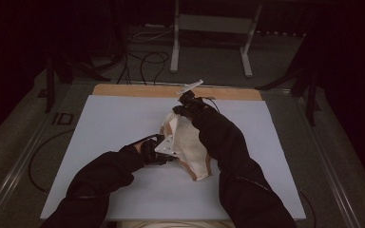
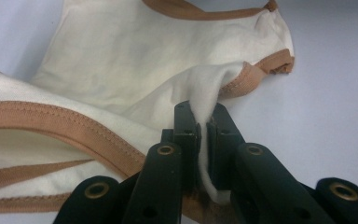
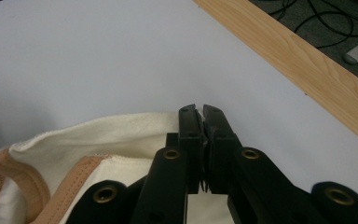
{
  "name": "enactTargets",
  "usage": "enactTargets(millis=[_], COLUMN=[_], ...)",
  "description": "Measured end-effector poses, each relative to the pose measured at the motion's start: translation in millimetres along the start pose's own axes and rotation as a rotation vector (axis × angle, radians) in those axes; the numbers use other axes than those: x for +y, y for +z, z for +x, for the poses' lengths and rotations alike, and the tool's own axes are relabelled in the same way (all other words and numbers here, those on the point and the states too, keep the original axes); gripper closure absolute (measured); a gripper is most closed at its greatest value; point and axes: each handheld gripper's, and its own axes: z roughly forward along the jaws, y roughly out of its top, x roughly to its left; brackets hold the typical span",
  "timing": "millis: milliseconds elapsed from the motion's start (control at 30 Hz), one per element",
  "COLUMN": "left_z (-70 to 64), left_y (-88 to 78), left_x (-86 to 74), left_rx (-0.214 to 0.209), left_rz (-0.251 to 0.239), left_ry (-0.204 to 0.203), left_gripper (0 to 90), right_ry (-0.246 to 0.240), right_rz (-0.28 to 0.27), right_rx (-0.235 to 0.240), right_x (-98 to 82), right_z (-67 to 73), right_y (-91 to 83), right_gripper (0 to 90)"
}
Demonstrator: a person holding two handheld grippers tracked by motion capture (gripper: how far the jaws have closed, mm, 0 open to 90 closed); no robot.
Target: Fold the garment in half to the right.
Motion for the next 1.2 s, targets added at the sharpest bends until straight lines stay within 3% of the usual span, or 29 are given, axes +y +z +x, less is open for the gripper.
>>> enactTargets(millis=[700, 1200], left_z=[-3.1, -6.9], left_y=[9.4, 23.5], left_x=[26.6, 37.0], left_rx=[-0.031, -0.06], left_rz=[0.01, 0.054], left_ry=[0.061, 0.089], left_gripper=[84.8, 84.8], right_ry=[0.032, 0.056], right_rz=[-0.034, -0.036], right_rx=[-0.027, -0.04], right_x=[-22.4, -44.3], right_z=[-14.5, -21.2], right_y=[-32.9, -41.3], right_gripper=[87.7, 87.6])
